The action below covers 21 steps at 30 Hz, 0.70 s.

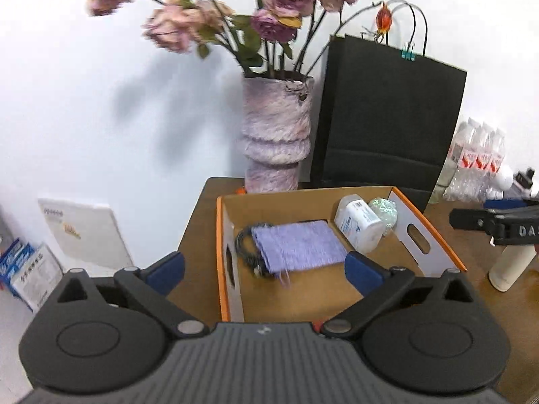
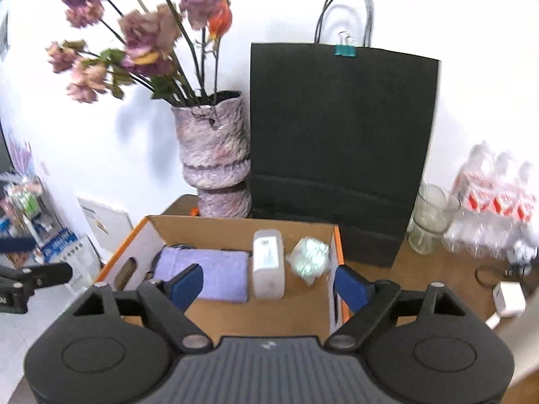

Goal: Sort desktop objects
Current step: 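Withdraw both tools back toward the plush toy and snack packet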

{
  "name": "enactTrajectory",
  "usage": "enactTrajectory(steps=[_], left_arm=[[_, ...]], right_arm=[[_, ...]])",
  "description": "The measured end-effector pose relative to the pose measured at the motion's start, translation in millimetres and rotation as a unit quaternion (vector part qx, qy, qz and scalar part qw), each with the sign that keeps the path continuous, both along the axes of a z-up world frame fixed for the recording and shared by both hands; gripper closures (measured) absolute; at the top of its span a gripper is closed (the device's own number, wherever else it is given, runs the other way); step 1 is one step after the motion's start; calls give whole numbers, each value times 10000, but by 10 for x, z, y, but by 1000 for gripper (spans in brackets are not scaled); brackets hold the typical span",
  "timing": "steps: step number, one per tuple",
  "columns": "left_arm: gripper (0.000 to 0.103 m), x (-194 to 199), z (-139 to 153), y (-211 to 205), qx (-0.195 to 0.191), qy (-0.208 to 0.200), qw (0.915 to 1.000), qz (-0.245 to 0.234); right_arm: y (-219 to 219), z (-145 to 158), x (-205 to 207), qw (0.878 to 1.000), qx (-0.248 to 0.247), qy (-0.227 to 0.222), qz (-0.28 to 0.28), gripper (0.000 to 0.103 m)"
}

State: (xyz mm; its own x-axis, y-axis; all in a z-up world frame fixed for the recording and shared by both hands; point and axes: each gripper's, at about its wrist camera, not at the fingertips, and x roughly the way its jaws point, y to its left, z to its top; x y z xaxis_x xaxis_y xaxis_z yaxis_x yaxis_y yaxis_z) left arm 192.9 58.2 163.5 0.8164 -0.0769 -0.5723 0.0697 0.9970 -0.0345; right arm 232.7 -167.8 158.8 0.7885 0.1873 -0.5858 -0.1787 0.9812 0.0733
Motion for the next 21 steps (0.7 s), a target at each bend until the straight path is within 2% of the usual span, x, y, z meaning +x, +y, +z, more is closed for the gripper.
enactTrajectory(steps=[4,9,14,17,21], left_arm=[[0,-554,-203,-52,-162,-325,9993,87],[0,-1071,-481,-170,-224,-341,9991,74],[0,-1544,-726,-323,-13,-383,9991,157],[0,-1793,-852,-416,304,-472,9983,125],[0,-2025,-990,-461,297,-378,9988,-115]], right_arm=[[-25,-158,-574,9990,117,-418,57,17],[29,-503,-1211,9972,141,-708,184,16],[142,-855,-1681,9976,-17,-621,317,17],[168,-1017,-1955,9981,-4,-494,364,17],[131,-1171,-2234,9986,104,-298,418,17]])
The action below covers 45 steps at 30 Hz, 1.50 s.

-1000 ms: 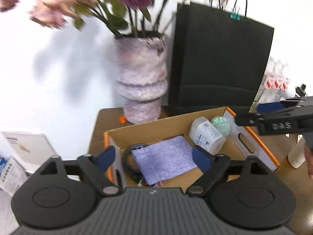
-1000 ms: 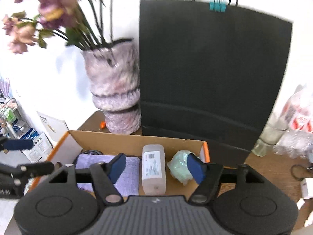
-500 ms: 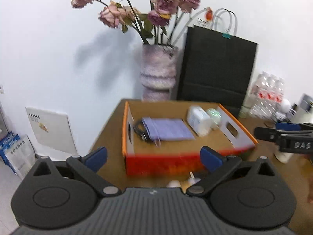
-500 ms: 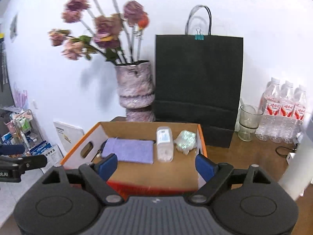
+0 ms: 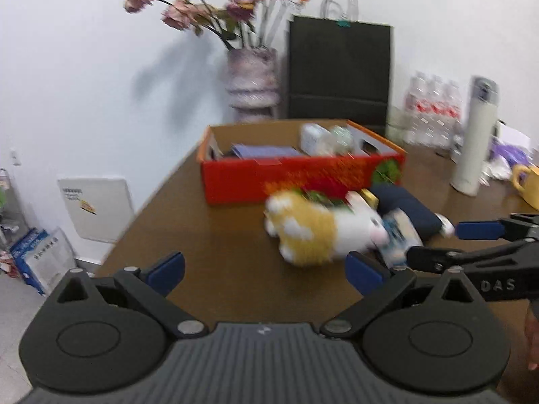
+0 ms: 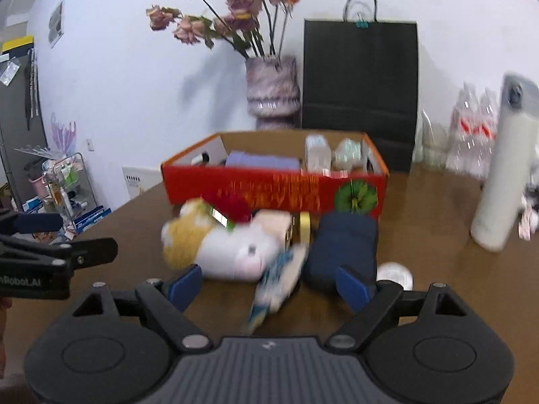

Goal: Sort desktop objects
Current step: 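Withdraw both tools back toward the plush toy and snack packet, then grasp the snack packet with the right tool while the left tool grasps the red rose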

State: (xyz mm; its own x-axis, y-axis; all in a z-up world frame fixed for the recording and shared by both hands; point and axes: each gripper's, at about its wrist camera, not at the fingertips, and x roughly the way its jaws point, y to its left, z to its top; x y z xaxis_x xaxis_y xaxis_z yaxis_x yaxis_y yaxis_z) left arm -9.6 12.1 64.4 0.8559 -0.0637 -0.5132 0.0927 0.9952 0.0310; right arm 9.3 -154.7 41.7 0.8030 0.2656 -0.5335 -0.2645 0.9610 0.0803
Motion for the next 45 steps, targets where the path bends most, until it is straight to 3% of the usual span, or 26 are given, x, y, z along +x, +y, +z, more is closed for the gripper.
enactTrajectory(steps=[9,20,26,34,39,42,44,45], left_arm=[[0,-329,-248,-7,127,280,9995,89],[0,-458,-320,-171,224,391,9990,-76],[0,-365,-324,-154,132,408,9991,-33],[0,86,-87,-119,-100,102,9999,-39],[0,522,89,-234,-220,-22,9988,-429],[0,807,123,-365,-89,16,9982,-588],[0,1005,114,-448,-31,106,9971,-756],[0,1097,101,-491,7,159,9966,-811]], right_arm=[[-133,-229,-373,9993,169,328,-118,17],[-192,-286,-666,9995,13,289,-111,19],[-198,-292,-588,9993,70,347,-119,32],[-132,-208,-110,9983,439,377,-107,37],[-133,-249,268,9951,724,634,-221,45],[-114,-283,409,9939,799,720,-250,53],[-88,-313,470,9937,779,772,-211,81],[-77,-332,483,9937,757,804,-196,85]])
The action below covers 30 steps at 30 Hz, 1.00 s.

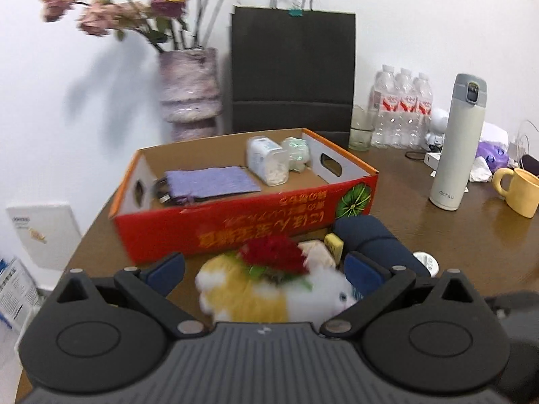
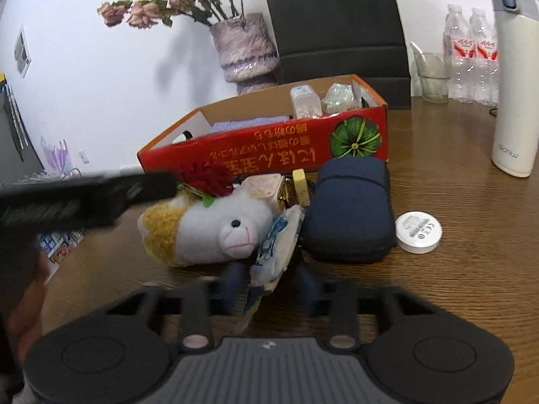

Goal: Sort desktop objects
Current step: 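Grasp the snack packet with the right tool while the left tool grasps the red rose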

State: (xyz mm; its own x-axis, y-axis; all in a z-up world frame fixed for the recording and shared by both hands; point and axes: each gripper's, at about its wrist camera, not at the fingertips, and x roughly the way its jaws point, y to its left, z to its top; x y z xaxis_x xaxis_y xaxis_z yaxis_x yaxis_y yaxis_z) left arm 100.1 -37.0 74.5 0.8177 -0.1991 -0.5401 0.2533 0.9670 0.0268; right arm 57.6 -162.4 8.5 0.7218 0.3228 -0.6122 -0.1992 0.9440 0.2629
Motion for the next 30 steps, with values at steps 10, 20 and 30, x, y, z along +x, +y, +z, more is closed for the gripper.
enactTrajectory(steps=[10,20,30], left_arm=[[35,470,-223,-75,14,529,9986,40],[58,228,-26,59,-412,315,9986,103],[57,-622,397,393,-660,-356,9957,543]], right_arm=[[-38,-83,18,9998,147,16,106,89],[-54,-65,-6,9999,25,-144,4,96],[-58,271,-388,9959,-374,-816,-84,96]])
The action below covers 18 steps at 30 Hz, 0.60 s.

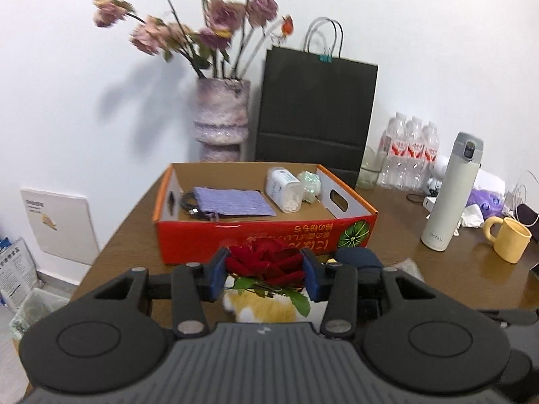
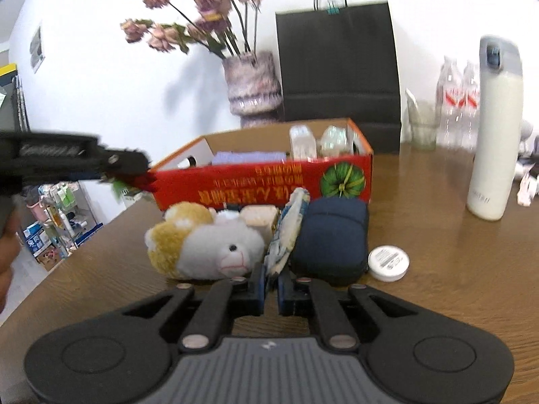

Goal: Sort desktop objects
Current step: 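Grasp the snack packet with the right tool while the left tool grasps the red rose, then carry the packet and rose into the box and open both tools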

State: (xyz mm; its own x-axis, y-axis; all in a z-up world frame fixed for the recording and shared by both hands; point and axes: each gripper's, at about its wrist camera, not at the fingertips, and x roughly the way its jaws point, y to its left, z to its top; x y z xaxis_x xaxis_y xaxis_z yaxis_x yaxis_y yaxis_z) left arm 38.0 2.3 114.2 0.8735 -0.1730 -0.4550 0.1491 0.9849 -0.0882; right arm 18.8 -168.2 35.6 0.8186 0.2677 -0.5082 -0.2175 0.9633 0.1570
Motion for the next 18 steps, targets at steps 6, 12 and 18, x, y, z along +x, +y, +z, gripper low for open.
enactTrajectory(steps=[6,12,18], left_arm=[[57,-442,0,89,-177,-40,9998,23],[57,-523,104,143,-243,-205,9994,107],[57,-93,326,202,-159,-586,9981,124]], right_arm=[[19,204,-284,9994,-116,-316,115,96],[61,426,-448,9974,-251,-482,468,96],[32,765,-215,9948,-358,-767,562,96]])
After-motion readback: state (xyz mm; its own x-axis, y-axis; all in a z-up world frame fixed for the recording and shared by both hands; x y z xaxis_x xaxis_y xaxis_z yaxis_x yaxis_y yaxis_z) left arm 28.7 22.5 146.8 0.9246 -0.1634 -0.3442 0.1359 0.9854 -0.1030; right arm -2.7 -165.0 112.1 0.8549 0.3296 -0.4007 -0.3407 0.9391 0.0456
